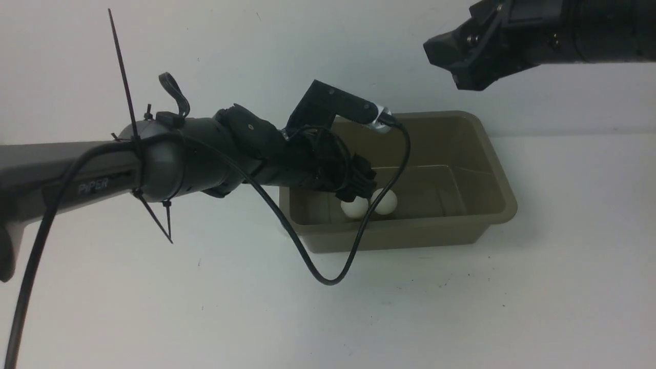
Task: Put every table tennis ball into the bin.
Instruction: Use the left arm to put the table tennis ball into the box, then use the left arm to clamp the table tennis ball closest to it
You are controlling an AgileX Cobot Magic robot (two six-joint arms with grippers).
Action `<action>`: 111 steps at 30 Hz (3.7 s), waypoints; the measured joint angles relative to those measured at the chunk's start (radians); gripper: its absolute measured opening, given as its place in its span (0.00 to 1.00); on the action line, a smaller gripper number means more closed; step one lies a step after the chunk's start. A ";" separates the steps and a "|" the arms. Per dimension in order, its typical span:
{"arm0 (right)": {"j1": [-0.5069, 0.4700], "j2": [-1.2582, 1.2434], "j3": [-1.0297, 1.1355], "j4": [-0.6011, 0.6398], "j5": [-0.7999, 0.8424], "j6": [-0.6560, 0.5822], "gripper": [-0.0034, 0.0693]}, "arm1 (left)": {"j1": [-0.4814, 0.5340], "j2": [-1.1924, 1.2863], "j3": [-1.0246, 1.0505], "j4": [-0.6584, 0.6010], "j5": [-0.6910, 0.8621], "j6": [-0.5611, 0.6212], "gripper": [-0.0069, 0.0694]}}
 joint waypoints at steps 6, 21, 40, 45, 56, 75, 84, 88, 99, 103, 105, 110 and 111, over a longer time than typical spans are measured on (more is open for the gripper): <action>0.000 0.000 0.000 0.000 0.008 -0.002 0.74 | 0.000 -0.010 0.000 0.002 0.056 -0.002 0.73; 0.000 0.000 0.000 0.000 0.011 -0.007 0.74 | 0.171 -0.196 0.000 0.433 0.433 -0.161 0.73; 0.000 0.000 0.000 0.000 0.021 -0.019 0.74 | 0.335 -0.196 0.073 0.459 0.549 0.166 0.73; 0.000 0.000 0.000 0.000 0.022 -0.020 0.74 | 0.407 -0.177 0.116 0.189 0.525 0.454 0.73; 0.000 0.000 0.000 0.000 0.022 -0.021 0.74 | 0.408 -0.022 0.119 -0.024 0.438 0.874 0.73; 0.000 0.000 0.000 0.000 0.022 -0.023 0.74 | 0.353 0.086 0.119 -0.266 0.478 1.085 0.73; 0.000 0.000 0.000 0.000 0.022 -0.025 0.74 | 0.278 0.102 0.118 -0.278 0.378 1.081 0.73; 0.000 0.000 0.000 0.000 0.023 -0.027 0.74 | 0.277 0.114 0.116 -0.289 0.327 1.061 0.73; 0.000 0.000 0.000 0.000 0.023 -0.029 0.74 | 0.279 0.129 0.117 -0.280 0.277 1.045 0.73; 0.000 0.000 0.000 0.000 0.023 -0.029 0.74 | 0.279 0.129 0.117 -0.280 0.260 1.041 0.73; 0.000 0.000 0.000 0.000 0.023 -0.029 0.74 | 0.279 0.129 0.117 -0.280 0.258 1.027 0.69; 0.000 0.000 0.000 0.000 0.023 -0.029 0.74 | 0.279 0.129 0.117 -0.280 0.258 1.002 0.50; 0.000 0.000 0.000 0.000 0.023 -0.030 0.74 | 0.279 0.129 0.117 -0.280 0.258 0.999 0.47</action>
